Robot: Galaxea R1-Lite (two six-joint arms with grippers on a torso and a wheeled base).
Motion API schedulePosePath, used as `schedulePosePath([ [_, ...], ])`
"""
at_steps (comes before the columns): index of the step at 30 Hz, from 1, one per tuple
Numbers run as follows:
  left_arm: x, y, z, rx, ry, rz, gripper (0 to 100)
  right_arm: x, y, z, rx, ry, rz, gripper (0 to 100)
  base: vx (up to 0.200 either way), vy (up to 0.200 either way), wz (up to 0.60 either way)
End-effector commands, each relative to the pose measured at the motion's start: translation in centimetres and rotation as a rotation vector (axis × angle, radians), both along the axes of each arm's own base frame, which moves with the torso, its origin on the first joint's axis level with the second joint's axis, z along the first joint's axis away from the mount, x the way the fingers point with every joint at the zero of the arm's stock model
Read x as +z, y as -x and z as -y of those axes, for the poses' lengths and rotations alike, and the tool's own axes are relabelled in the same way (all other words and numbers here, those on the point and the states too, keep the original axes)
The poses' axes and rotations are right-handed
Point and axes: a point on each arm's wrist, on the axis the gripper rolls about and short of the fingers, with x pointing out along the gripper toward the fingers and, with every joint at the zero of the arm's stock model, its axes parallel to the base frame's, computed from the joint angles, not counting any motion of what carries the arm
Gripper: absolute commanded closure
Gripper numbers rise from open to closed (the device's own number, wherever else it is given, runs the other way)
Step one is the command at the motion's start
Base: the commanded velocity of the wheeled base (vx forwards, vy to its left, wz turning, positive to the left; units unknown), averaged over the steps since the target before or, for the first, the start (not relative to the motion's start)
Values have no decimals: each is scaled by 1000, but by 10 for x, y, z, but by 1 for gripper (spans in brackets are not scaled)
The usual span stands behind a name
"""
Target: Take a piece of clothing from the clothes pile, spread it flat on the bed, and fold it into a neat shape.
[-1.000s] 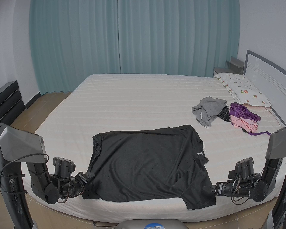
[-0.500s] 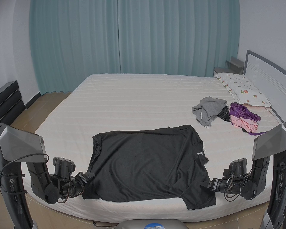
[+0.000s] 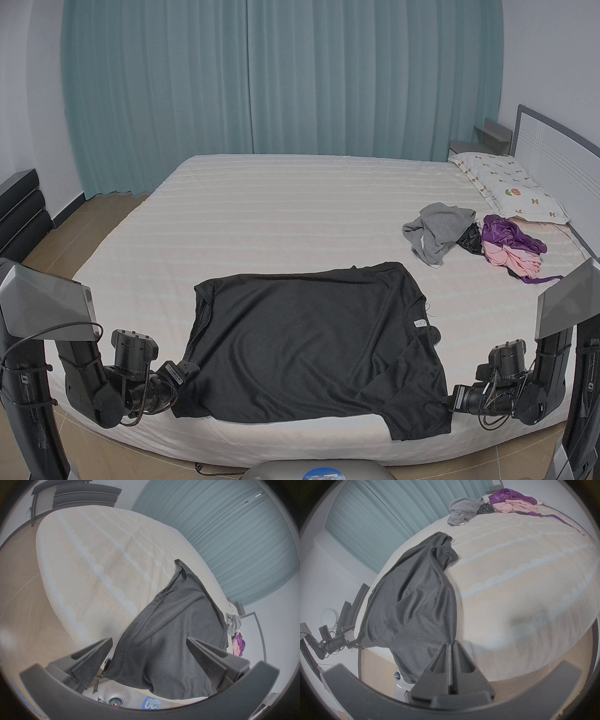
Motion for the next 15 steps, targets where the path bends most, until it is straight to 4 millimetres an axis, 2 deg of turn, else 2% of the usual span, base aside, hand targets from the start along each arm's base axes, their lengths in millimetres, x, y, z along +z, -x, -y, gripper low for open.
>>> schedulePosePath([
  [1, 0, 0, 0, 0, 0, 1, 0, 7, 10, 5, 0, 10, -6, 100, 0, 0, 0],
  [7, 0, 0, 0, 0, 2, 2, 0, 9, 26, 17, 46, 78, -24, 100, 0, 0, 0],
  [15, 0, 0, 0, 1, 3, 2, 0, 12, 42, 17, 86, 104, -58, 100, 0, 0, 0],
])
